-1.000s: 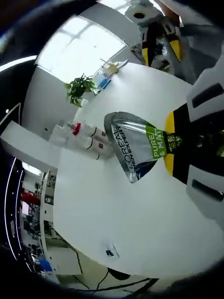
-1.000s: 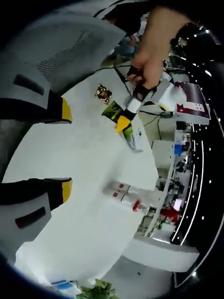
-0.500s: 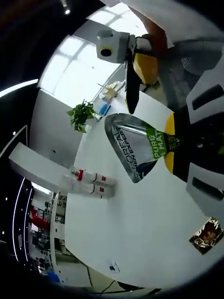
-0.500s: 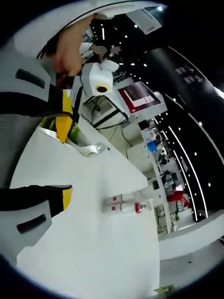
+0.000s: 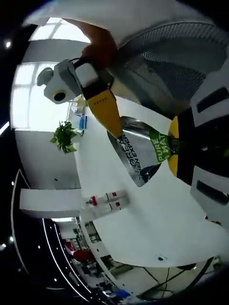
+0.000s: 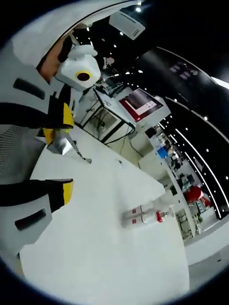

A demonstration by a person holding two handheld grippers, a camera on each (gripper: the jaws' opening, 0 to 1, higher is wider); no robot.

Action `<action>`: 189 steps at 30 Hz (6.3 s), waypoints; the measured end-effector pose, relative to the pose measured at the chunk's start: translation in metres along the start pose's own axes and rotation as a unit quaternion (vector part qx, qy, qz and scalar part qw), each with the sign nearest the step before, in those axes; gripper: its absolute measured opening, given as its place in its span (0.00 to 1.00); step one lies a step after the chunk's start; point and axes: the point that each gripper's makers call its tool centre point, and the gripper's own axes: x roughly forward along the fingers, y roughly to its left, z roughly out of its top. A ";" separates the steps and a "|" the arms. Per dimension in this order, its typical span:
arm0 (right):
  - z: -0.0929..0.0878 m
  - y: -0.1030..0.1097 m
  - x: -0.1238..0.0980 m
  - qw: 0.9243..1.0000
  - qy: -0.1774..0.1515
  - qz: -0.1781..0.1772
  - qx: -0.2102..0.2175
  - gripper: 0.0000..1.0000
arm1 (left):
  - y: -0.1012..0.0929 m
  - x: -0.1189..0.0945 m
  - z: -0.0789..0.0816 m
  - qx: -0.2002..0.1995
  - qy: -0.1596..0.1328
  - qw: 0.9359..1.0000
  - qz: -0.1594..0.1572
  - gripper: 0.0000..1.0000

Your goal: Arrange the skincare products in the storage area until every visible bottle or jar stands upright without overlapping.

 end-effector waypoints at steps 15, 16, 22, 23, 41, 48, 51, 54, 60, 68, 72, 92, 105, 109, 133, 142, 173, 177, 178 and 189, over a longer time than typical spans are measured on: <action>-0.037 -0.008 0.005 0.988 0.122 0.008 0.090 0.17 | -0.006 0.005 -0.002 0.218 0.028 0.975 0.028 0.06; -0.034 -0.009 0.007 0.990 0.111 0.003 0.084 0.18 | -0.006 0.005 -0.005 0.231 0.039 0.972 0.026 0.07; -0.023 -0.006 0.001 0.994 0.094 0.021 0.046 0.06 | -0.006 0.006 -0.003 0.249 0.038 0.967 0.032 0.09; -0.021 -0.007 -0.001 0.995 0.087 0.016 0.042 0.03 | -0.008 0.008 -0.001 0.234 0.026 0.972 0.029 0.11; -0.027 -0.012 -0.006 0.995 0.100 -0.008 -0.029 0.00 | 0.009 0.005 0.000 0.036 0.011 0.999 0.032 0.28; -0.024 -0.016 -0.008 0.995 0.100 -0.012 -0.027 0.00 | 0.006 0.007 0.002 -0.005 0.001 1.000 0.013 0.35; -0.017 -0.012 -0.011 0.995 0.093 0.011 -0.022 0.00 | 0.002 0.004 0.005 -0.037 -0.009 0.999 -0.009 0.37; -0.009 -0.014 -0.015 0.996 0.088 0.011 -0.009 0.00 | 0.006 0.002 0.007 -0.045 -0.016 0.999 0.000 0.43; -0.012 -0.019 -0.026 0.987 0.155 0.014 -0.037 0.00 | 0.013 0.001 0.010 -0.071 -0.032 0.997 0.009 0.51; 0.000 0.002 -0.035 0.964 0.195 0.066 -0.169 0.00 | 0.001 0.001 0.022 -0.118 -0.068 0.990 -0.042 0.56; -0.003 0.010 -0.038 0.941 0.232 0.085 -0.232 0.00 | 0.000 0.001 0.021 -0.122 -0.065 0.989 -0.044 0.63; -0.013 0.048 -0.056 0.893 0.263 0.162 -0.326 0.00 | -0.046 -0.005 0.032 -0.098 -0.079 0.981 -0.150 0.45; -0.007 0.041 -0.059 0.913 0.250 0.148 -0.288 0.00 | -0.053 -0.009 0.025 -0.112 -0.052 0.976 -0.179 0.07; -0.004 0.038 -0.057 0.931 0.239 0.136 -0.241 0.00 | -0.053 -0.012 0.026 -0.109 -0.055 0.976 -0.178 0.02; -0.003 0.007 -0.038 0.988 0.108 0.107 -0.033 0.55 | -0.031 -0.037 0.059 -0.233 -0.151 0.939 -0.205 0.00; 0.002 0.037 -0.036 0.979 0.071 0.193 0.009 0.32 | -0.035 -0.061 0.070 -0.312 -0.182 0.881 -0.306 0.00; 0.023 0.051 -0.030 0.958 0.032 0.228 0.169 0.00 | -0.025 -0.055 0.070 -0.363 -0.182 0.861 -0.307 0.04; 0.023 0.052 -0.029 0.965 0.030 0.223 0.135 0.01 | -0.023 -0.054 0.069 -0.371 -0.179 0.858 -0.307 0.02; 0.023 0.051 -0.029 0.966 0.031 0.222 0.129 0.02 | -0.023 -0.054 0.070 -0.374 -0.178 0.856 -0.309 0.02; 0.025 0.040 -0.032 0.973 0.021 0.204 0.103 0.13 | -0.025 -0.053 0.069 -0.382 -0.171 0.854 -0.309 0.01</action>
